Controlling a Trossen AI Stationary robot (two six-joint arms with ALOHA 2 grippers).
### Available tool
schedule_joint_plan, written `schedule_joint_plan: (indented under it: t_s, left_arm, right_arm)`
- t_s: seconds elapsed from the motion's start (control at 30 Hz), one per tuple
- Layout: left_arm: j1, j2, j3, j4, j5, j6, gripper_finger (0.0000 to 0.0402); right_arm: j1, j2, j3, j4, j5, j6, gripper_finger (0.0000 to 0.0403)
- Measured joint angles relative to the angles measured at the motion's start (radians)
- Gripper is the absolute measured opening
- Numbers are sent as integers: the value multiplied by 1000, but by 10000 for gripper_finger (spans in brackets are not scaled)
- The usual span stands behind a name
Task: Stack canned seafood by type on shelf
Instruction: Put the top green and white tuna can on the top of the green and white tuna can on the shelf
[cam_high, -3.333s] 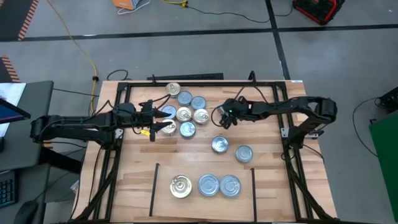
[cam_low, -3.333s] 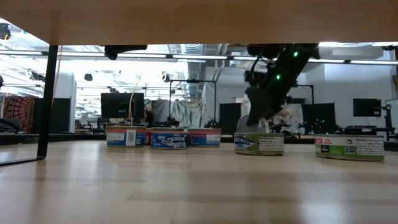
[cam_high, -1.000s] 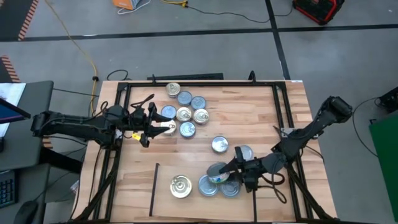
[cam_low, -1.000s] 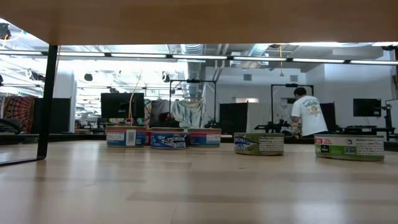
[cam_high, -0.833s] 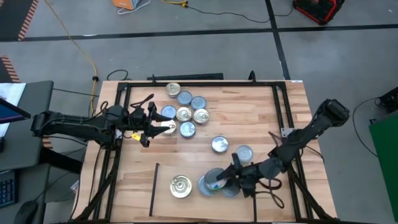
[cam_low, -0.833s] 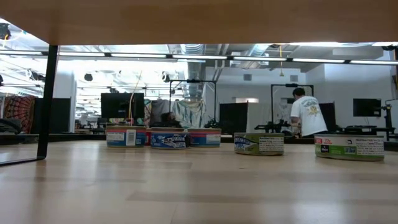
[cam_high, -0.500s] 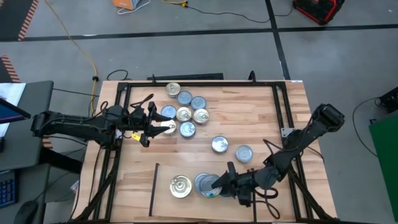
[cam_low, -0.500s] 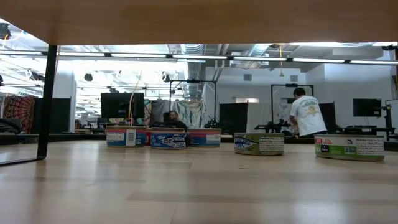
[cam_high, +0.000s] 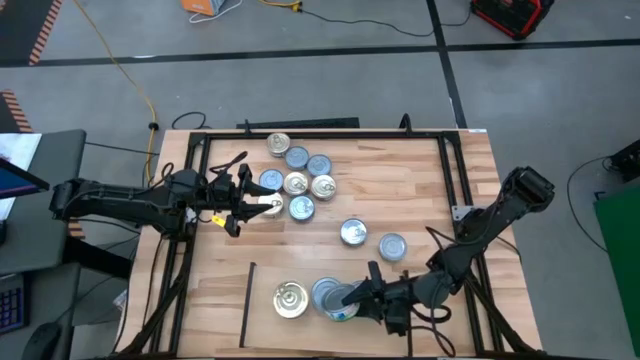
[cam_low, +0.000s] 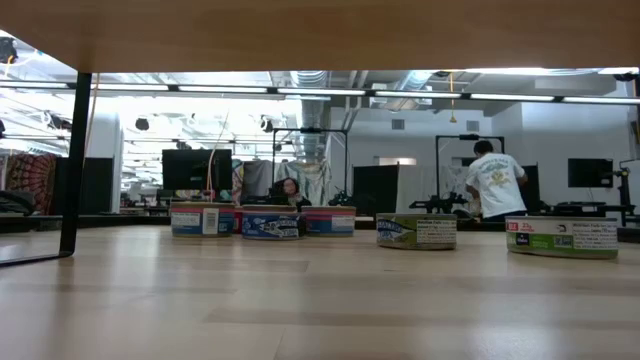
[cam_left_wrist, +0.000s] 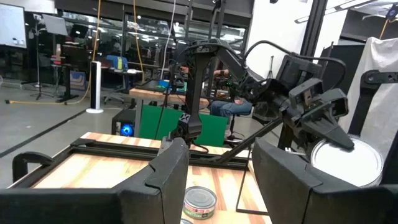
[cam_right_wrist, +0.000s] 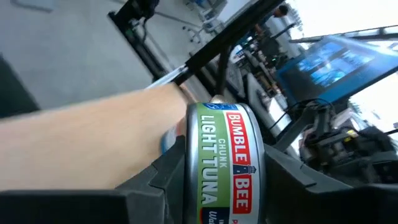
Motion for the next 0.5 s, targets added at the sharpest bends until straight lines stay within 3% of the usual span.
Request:
schedule_joint_plan:
  t_s: [0.3, 0.5]
  left_arm:
    - [0, 0, 0, 0, 0, 0, 168]
    - [0, 0, 0, 0, -1, 4, 168]
  right_arm:
    - [-14, 8, 25, -25, 8, 35, 165]
    - [-57, 7, 25, -29, 7, 163, 191]
